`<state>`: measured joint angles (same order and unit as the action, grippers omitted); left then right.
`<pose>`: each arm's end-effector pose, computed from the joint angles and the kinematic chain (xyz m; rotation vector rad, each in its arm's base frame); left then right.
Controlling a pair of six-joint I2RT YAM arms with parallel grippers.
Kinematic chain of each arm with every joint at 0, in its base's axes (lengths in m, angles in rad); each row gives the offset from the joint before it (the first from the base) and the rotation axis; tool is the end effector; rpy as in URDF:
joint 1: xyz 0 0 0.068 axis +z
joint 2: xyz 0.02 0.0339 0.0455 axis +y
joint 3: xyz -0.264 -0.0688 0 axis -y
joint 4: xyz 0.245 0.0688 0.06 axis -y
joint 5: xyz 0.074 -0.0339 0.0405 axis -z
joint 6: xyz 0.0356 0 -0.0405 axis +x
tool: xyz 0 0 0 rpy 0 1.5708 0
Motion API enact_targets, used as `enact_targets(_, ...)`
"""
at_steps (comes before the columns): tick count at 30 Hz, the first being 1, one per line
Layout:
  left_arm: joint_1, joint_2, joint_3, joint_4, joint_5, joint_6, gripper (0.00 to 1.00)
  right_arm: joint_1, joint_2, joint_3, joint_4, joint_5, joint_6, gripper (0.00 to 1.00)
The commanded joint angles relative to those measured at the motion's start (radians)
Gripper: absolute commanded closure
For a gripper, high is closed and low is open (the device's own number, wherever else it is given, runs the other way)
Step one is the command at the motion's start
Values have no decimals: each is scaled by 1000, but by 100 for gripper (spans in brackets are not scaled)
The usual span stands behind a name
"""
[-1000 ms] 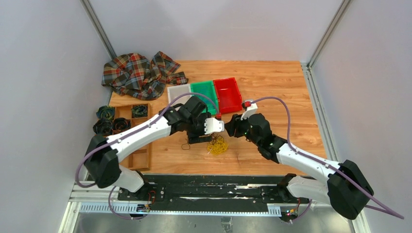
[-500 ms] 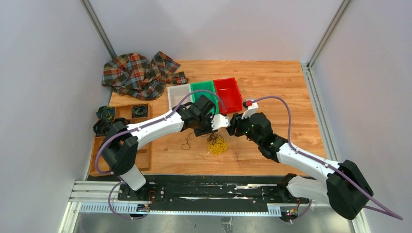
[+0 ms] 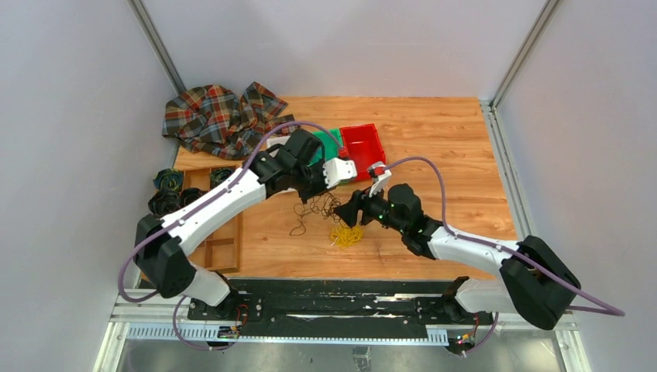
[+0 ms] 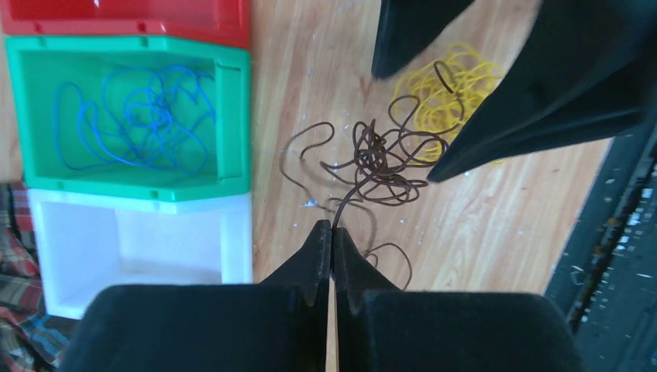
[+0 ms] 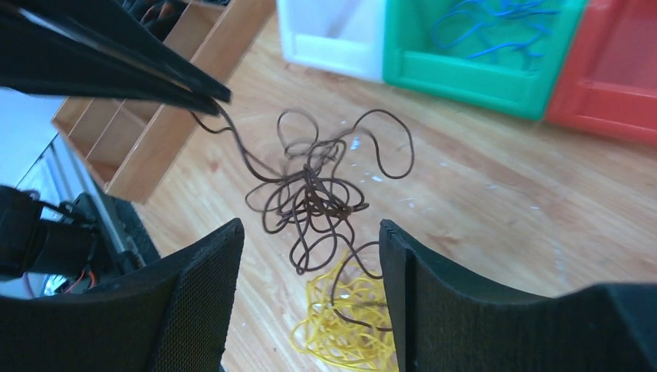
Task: Untangle the cables
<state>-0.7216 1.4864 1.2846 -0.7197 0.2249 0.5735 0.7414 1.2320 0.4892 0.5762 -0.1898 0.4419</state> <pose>0.2316 -0.2144 0.2997 1.5774 1.9286 -0.3424 0.1878 0.1810 0.2229 -0.4218 1.8007 1.0154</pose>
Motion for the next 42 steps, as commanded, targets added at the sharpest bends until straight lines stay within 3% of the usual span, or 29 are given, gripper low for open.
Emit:
enact_targets(1, -1, -83, 68, -132, 120, -39, 99, 70, 55, 52, 109, -19, -28, 35)
enact_targets(8, -1, -121, 226, -356, 205, 3, 99, 87, 109, 133, 83, 63, -17, 39)
enact_targets(15, -5, -187, 302, -466, 166, 49, 99, 91, 106, 114, 15, 120, -1, 60)
enact_targets(20, -5, -220, 380, -521, 64, 119, 100, 92, 72, 41, -13, 216, 5, 67)
enact_targets(28, -6, -248, 467, -544, -73, 221, 100, 90, -24, -58, -96, 339, 3, 77)
enact_targets(32, -6, -238, 533, -543, -125, 256, 100, 90, -60, -75, -169, 393, 2, 86)
enact_targets(34, -6, -236, 555, -544, -123, 258, 100, 90, -95, -78, -191, 400, -6, 86)
enact_targets(38, -6, -243, 522, -544, -110, 260, 99, 91, -201, -39, -265, 444, -40, 83)
enact_targets(42, -6, -237, 485, -542, -150, 282, 99, 90, -306, -13, -359, 532, -59, 90)
